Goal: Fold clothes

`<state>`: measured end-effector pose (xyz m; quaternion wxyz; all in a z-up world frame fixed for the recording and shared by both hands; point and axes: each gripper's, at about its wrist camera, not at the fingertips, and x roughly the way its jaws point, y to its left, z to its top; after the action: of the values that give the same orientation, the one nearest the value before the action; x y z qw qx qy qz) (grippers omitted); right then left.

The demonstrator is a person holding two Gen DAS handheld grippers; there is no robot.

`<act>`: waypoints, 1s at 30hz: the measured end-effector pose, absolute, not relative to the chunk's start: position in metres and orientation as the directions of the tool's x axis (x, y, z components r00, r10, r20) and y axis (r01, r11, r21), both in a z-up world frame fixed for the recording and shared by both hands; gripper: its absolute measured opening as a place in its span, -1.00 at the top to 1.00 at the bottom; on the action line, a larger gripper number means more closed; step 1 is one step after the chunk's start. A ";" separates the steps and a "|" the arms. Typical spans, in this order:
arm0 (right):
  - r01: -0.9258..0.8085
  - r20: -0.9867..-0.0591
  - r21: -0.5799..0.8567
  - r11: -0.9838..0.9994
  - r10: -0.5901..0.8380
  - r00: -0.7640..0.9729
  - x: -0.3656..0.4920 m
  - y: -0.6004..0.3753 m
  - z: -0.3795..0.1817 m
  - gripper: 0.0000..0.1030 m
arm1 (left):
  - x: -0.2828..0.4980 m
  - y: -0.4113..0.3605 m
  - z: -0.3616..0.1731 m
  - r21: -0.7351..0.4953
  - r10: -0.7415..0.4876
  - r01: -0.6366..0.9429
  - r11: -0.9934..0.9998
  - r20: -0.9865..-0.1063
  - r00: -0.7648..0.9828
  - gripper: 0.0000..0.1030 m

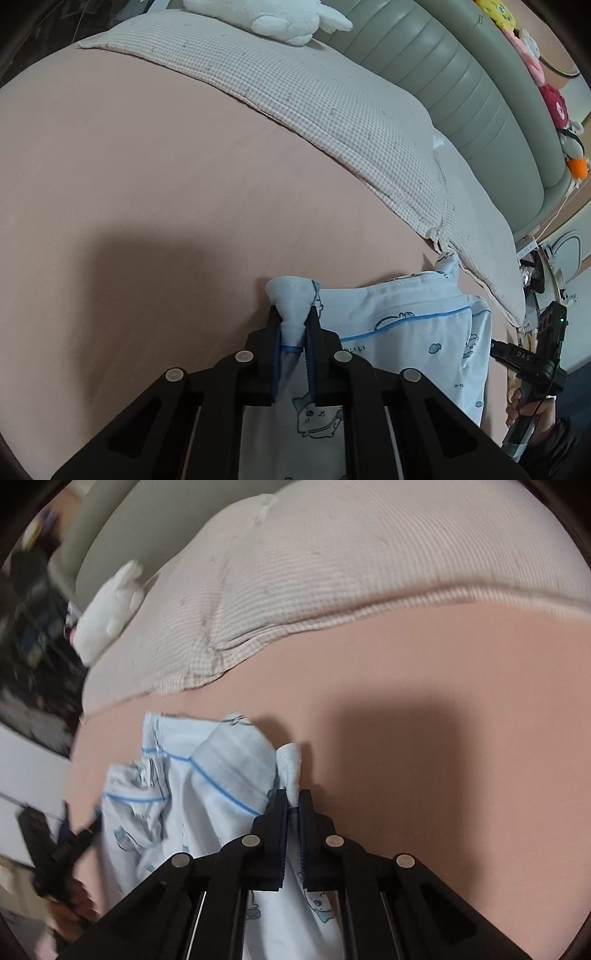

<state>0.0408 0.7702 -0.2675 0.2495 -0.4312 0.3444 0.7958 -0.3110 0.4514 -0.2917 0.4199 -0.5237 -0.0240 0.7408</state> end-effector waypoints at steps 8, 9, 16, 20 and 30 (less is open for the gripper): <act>-0.645 -0.862 -0.191 -0.740 0.440 -0.250 0.030 0.742 -0.251 0.95 | -0.323 0.442 -0.289 -0.397 0.553 -0.561 -0.727 -0.822 -0.135 0.83; -0.650 -0.860 -0.212 -0.730 0.455 -0.232 0.032 0.743 -0.251 0.95 | -0.325 0.439 -0.288 -0.386 0.542 -0.555 -0.737 -0.828 -0.144 0.83; -0.753 -0.868 -0.206 -0.624 0.472 -0.153 0.067 0.762 -0.253 0.95 | -0.322 0.433 -0.282 -0.209 0.406 -0.561 -0.801 -0.878 -0.253 0.83; -0.751 -0.854 -0.227 -0.620 0.497 -0.153 0.076 0.758 -0.252 0.95 | -0.322 0.430 -0.278 -0.156 0.382 -0.568 -0.808 -0.873 -0.304 0.83; -0.741 -0.872 -0.045 -0.670 0.388 -0.298 0.074 0.772 -0.235 -0.04 | -0.327 0.415 -0.257 -0.239 0.457 -0.572 -0.784 -0.847 -0.272 0.49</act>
<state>0.0744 0.7716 -0.2351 0.3603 -0.4704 0.1879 0.7833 -0.3271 0.4151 -0.2567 0.3234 -0.5095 0.0567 0.7954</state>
